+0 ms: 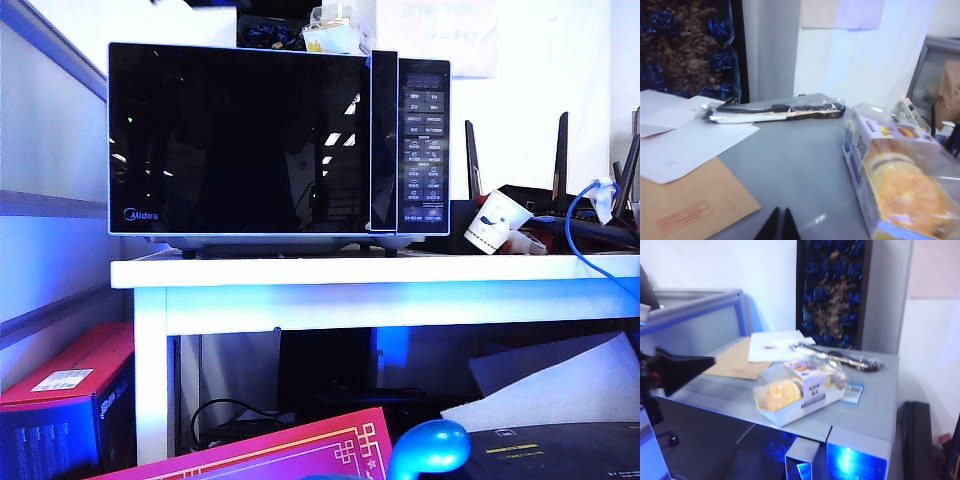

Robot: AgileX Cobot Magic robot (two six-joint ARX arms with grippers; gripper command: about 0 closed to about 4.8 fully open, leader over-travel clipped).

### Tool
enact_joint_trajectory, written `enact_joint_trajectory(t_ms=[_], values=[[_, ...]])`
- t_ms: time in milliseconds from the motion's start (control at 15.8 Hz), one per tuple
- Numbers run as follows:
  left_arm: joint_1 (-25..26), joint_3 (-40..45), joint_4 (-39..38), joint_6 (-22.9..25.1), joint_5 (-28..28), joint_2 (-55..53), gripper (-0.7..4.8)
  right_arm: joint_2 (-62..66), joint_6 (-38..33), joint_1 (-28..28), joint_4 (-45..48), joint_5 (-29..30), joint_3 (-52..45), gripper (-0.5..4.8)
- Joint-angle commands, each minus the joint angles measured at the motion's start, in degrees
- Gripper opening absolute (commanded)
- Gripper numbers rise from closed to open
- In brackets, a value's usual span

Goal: Open the microwave door, place the box of snacks from the top of the microwave inside, then close the microwave door.

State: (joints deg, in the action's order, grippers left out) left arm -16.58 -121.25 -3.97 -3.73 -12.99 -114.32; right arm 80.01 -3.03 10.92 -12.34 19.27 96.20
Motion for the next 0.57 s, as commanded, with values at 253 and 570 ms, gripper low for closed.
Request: enact_joint_trajectory(t_ms=[253, 570], values=[[-0.5, -0.3, 7.1, -2.7, 0.2, -2.4, 0.00, 0.9, 0.1, -0.1, 0.8, 0.0, 0.4, 1.75], [-2.3, -0.8, 10.3, -5.2, 0.1, -3.4, 0.69, 0.9, 0.1, -0.1, 0.7, 0.5, 0.4, 1.76]])
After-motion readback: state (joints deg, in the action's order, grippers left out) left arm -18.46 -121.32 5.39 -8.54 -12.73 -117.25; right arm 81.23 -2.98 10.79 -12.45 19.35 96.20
